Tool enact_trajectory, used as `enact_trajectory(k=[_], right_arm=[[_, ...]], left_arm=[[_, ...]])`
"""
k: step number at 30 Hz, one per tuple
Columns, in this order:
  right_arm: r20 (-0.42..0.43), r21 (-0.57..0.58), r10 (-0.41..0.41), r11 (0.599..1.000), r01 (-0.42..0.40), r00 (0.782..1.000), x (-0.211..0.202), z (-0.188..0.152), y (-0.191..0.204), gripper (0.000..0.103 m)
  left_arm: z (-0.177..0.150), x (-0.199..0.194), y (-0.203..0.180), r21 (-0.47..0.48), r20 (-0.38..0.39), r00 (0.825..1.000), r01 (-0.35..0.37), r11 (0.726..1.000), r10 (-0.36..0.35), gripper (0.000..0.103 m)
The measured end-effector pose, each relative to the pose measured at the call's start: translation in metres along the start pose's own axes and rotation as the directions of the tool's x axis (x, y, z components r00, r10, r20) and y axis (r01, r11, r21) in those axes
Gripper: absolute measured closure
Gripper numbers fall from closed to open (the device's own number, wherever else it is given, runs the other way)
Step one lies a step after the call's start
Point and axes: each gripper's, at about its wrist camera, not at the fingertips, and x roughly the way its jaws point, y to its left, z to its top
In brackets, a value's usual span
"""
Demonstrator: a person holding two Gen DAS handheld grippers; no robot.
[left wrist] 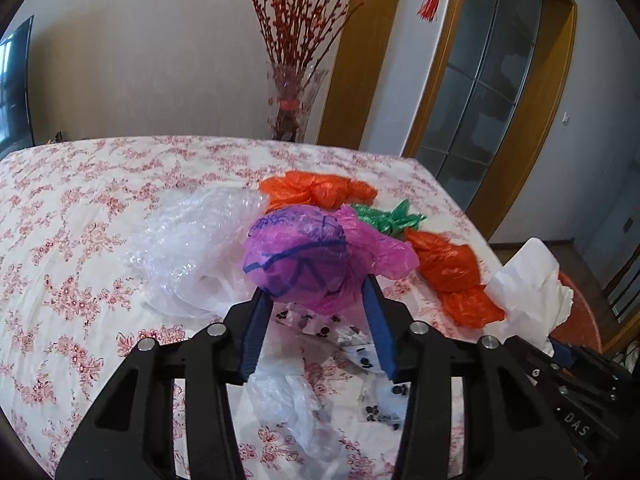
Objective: Collect trash
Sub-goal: 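Grasp the pink-and-purple bag with the left gripper while the right gripper holds the tissue, then carry both items over the wastebasket and open both grippers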
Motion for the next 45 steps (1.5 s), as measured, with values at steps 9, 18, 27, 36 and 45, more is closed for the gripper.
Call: enact_trajectory(k=[9, 18, 27, 36, 45], right_arm=[[0.002, 0.013, -0.008, 1.000, 0.008, 1.000, -0.007, -0.005, -0.008, 0.067], [-0.004, 0.033, -0.016, 0.999, 0.016, 1.000, -0.006, -0.005, -0.019, 0.067], [-0.015, 0.035, -0.022, 0.999, 0.022, 1.000, -0.002, -0.006, -0.023, 0.067], [-0.008, 0.037, -0.016, 0.999, 0.017, 1.000, -0.004, -0.006, -0.025, 0.067], [0.040, 0.056, -0.019, 0.998, 0.017, 0.999, -0.025, -0.002, -0.035, 0.067]], left_arm=[[-0.005, 0.003, -0.001, -0.026, -0.035, 0.999, 0.020, 0.999, -0.021, 0.082], [0.002, -0.016, -0.013, 0.005, 0.034, 0.999, 0.005, 1.000, -0.005, 0.025], [-0.004, 0.048, -0.028, 0.122, -0.121, 0.983, -0.121, 0.985, 0.136, 0.032], [-0.002, 0.030, -0.029, 0.091, -0.067, 0.997, -0.030, 0.995, 0.036, 0.061], [0.010, -0.008, -0.040, 0.064, 0.015, 0.998, 0.059, 0.996, -0.061, 0.062]])
